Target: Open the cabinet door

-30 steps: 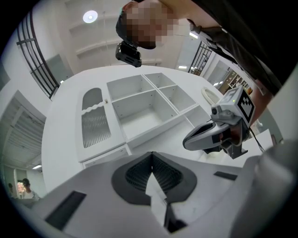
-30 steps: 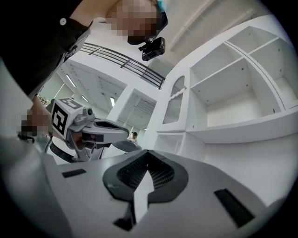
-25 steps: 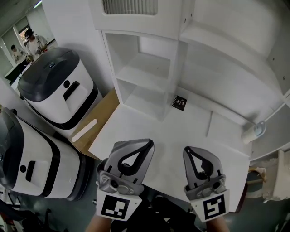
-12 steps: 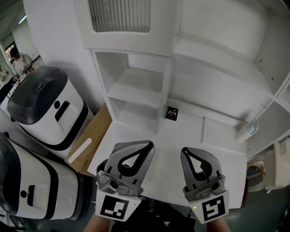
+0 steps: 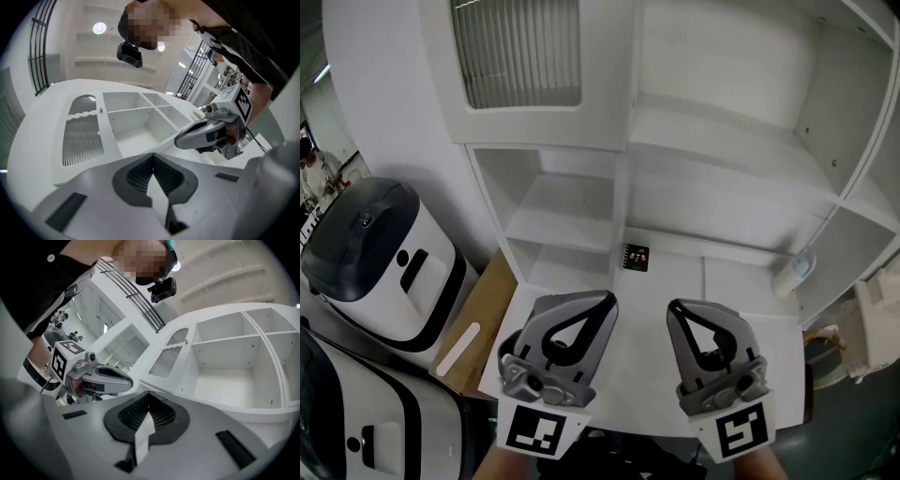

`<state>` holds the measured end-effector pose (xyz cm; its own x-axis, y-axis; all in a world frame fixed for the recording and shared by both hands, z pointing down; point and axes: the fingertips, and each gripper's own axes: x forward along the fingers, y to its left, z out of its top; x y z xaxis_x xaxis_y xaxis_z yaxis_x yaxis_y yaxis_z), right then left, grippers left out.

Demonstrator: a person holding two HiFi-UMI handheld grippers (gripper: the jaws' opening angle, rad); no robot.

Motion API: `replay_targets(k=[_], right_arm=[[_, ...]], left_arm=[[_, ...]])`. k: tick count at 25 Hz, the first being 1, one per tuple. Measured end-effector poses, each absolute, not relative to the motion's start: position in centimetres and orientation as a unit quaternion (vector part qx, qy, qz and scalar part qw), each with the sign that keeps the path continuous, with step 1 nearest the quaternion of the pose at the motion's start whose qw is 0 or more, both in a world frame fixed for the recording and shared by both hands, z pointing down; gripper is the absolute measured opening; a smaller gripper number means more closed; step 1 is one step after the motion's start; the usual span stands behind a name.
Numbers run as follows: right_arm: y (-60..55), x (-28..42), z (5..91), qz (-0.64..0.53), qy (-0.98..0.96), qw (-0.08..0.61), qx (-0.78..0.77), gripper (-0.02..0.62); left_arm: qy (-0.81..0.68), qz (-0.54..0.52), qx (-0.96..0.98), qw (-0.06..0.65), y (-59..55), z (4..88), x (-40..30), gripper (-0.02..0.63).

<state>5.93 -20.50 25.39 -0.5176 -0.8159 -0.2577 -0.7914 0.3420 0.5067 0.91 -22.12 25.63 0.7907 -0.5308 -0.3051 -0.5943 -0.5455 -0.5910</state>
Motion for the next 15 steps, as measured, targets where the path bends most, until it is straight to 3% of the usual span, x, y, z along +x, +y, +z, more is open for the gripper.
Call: replay_targets(k=[15], right_arm=[[-22.4, 5.6, 21.9, -0.310, -0.810, -0.009, 0.498, 0.000]], left_arm=[[0.316, 0.073, -0.866, 0.380, -24.3, 21.3, 0.7, 0.000]])
